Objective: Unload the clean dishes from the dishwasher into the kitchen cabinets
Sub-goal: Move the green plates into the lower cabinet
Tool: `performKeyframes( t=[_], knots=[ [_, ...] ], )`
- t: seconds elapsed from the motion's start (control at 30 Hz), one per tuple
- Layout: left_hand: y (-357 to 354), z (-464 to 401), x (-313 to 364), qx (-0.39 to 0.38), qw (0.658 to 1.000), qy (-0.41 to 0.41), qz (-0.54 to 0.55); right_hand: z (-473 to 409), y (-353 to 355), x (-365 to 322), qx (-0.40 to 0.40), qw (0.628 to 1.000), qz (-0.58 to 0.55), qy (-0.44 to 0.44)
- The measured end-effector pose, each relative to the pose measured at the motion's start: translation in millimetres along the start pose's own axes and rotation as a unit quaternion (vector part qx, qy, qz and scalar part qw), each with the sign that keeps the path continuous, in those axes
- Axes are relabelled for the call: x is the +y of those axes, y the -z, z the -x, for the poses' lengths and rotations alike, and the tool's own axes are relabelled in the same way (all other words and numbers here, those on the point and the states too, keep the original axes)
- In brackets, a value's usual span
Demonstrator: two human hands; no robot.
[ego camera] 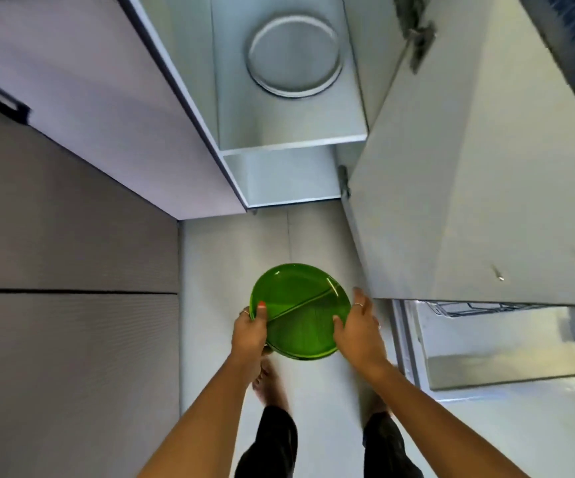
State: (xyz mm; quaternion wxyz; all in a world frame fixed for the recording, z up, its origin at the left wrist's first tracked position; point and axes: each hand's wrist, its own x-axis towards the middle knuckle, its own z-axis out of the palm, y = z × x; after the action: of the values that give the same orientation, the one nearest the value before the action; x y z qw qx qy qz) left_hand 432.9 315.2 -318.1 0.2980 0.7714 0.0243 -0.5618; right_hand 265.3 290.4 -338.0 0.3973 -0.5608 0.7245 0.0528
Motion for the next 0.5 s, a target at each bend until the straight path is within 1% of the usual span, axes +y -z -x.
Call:
performKeyframes(
  t=[0.03, 0.07, 0.13, 0.17, 0.3, 0.4, 0.5],
  knots=[
    [6.9, -3.7, 11.1, -0.004, 1.0, 0.001, 0.014, -3.9, -0.2, -10.7, -0.013, 0.996, -0.073, -0.041],
    [14.1, -10.7, 23.9, -0.008, 1.0, 0.001, 0.029, -8.1, 1.3, -26.7, -0.034, 0.983, -0.161, -0.084],
    [17.6, -18.4, 46.7, -0.014, 0.999, 0.002, 0.049, -15.1, 6.4, -52.8, -0.085, 0.927, -0.336, -0.144],
    [17.8, -22.2, 60.6, -0.018, 0.998, -0.003, 0.056, -20.7, 8.0, -66.5, -0.086, 0.906, -0.389, -0.144],
    [4.0, -35.0, 113.0, -0.05, 0.995, -0.03, 0.085, -49.9, 28.0, -102.5, -0.039, 0.876, -0.469, -0.108],
    [-14.2, -42.6, 161.9, -0.097, 0.991, -0.058, 0.065, -80.6, 59.4, -124.1, -0.011, 0.852, -0.517, -0.083],
    [-35.4, -50.4, 205.9, -0.134, 0.984, -0.11, 0.035, -119.0, 92.9, -145.9, 0.022, 0.849, -0.525, -0.052]
  ],
)
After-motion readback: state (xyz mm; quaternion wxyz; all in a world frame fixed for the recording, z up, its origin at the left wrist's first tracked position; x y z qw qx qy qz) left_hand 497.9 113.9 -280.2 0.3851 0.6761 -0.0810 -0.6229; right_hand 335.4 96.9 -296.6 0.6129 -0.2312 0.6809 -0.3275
